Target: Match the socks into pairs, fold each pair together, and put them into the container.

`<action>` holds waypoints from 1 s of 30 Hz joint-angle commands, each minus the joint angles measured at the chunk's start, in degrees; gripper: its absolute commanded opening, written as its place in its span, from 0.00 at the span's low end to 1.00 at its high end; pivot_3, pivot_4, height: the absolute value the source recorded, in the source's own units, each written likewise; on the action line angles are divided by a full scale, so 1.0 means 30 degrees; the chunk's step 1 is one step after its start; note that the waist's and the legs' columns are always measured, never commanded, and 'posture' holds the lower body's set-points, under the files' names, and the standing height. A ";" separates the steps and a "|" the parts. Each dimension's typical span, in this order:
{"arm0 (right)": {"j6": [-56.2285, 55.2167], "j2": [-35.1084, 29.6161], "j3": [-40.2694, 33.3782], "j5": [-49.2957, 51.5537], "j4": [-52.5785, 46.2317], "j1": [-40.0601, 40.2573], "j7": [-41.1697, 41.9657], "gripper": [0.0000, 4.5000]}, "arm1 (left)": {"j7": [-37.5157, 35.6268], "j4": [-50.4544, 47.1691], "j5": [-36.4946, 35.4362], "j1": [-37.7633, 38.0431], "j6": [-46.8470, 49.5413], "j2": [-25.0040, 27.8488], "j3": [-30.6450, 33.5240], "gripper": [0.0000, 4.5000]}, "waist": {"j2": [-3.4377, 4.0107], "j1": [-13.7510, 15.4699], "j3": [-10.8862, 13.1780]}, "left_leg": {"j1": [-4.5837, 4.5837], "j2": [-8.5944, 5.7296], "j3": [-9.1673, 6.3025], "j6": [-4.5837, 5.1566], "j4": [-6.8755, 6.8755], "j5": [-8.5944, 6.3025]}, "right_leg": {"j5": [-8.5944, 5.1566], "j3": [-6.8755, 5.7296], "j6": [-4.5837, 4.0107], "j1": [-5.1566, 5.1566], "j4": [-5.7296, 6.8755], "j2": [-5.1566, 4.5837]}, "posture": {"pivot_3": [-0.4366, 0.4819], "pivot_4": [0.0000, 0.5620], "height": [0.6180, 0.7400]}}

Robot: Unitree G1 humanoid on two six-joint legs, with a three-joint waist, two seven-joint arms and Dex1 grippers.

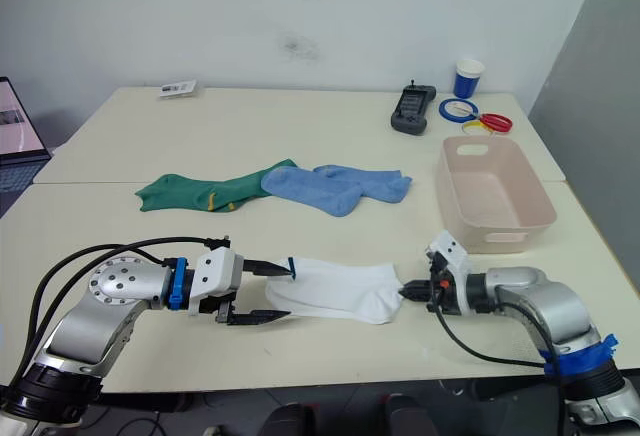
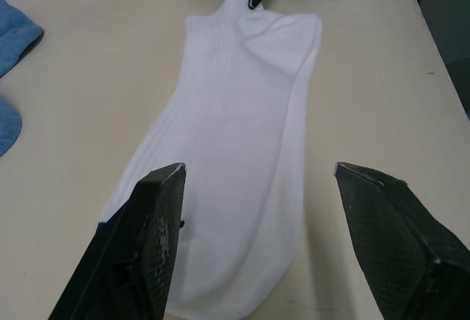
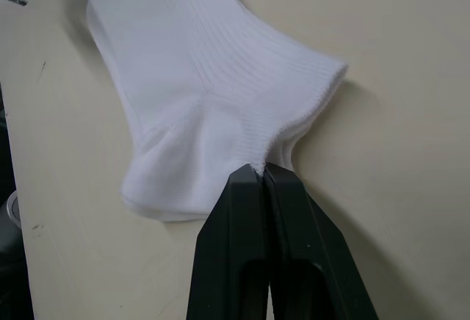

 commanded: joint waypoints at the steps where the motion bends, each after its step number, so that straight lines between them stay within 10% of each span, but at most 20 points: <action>1: -0.0032 -0.0335 -0.0069 0.0171 -0.0498 -0.0169 0.0459 0.01 | 0.0040 -0.0529 -0.0392 -0.0126 -0.0012 0.0240 0.0445 0.75 | 0.0000 0.0001 0.0000 | 0.0000 -0.0001 0.0001 0.0000 0.0000 0.0000 | 0.0000 -0.0002 0.0000 0.0000 0.0000 0.0000 | 0.48 0.27 1.00; 5: -0.0404 -0.0262 -0.0283 -0.0039 -0.0436 -0.0107 0.0199 0.05 | 0.0245 0.0418 -0.0438 -0.0616 0.0077 0.0371 0.1027 0.75 | 0.0000 0.0001 0.0000 | 0.0001 0.0001 -0.0002 0.0000 0.0000 0.0000 | 0.0000 -0.0003 0.0000 0.0000 0.0000 0.0000 | 0.48 0.27 1.00; 13: -0.0482 -0.0315 -0.1124 0.0340 -0.0624 -0.0449 0.0131 0.62 | -0.0762 0.3344 0.0390 -0.1739 -0.2744 0.1058 0.1274 0.75 | 0.0001 0.0003 0.0000 | 0.0000 0.0000 0.0000 0.0000 -0.0002 0.0000 | 0.0000 -0.0005 0.0000 -0.0003 -0.0002 0.0003 | 0.48 0.27 1.00; 30: 0.1044 -0.0578 -0.1326 0.2971 -0.5476 -0.1512 0.0568 0.62 | -0.0580 0.5259 0.3742 -0.3274 -0.7591 -0.0150 -0.1781 0.75 | 0.0001 0.0023 0.0000 | -0.0006 0.0001 0.0001 0.0000 0.0000 0.0000 | 0.0001 -0.0009 0.0000 -0.0003 0.0006 0.0001 | 0.48 0.27 1.00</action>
